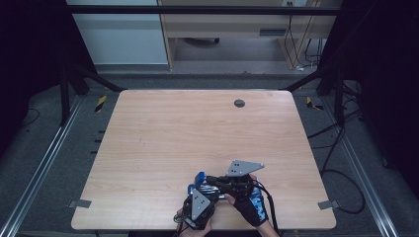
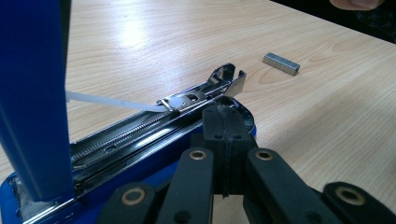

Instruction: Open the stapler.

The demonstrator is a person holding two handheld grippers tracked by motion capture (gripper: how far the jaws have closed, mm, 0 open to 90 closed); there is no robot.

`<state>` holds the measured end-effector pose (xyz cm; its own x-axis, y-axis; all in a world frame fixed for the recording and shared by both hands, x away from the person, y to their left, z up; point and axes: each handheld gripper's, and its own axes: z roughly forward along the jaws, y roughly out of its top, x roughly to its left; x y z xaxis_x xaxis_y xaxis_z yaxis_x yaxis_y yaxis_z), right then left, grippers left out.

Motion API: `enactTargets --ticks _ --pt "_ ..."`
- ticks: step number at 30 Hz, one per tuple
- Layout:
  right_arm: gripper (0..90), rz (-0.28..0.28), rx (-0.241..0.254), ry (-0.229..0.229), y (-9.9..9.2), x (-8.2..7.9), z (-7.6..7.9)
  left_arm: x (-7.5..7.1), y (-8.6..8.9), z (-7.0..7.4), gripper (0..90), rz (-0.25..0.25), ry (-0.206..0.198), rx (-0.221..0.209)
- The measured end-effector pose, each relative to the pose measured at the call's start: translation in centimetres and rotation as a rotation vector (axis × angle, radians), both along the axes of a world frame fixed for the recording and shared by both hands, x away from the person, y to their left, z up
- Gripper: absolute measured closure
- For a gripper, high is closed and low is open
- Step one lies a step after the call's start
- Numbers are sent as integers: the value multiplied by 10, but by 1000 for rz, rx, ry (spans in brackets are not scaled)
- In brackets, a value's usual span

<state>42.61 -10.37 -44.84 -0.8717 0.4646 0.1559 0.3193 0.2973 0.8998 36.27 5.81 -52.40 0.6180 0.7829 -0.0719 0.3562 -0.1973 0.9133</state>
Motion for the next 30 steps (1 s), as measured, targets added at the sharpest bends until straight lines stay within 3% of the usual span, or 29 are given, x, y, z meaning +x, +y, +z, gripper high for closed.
enactTargets --ticks 30 --pt "900 47 18 11 20 9 2 -1 -1 -1 900 4 -11 5"
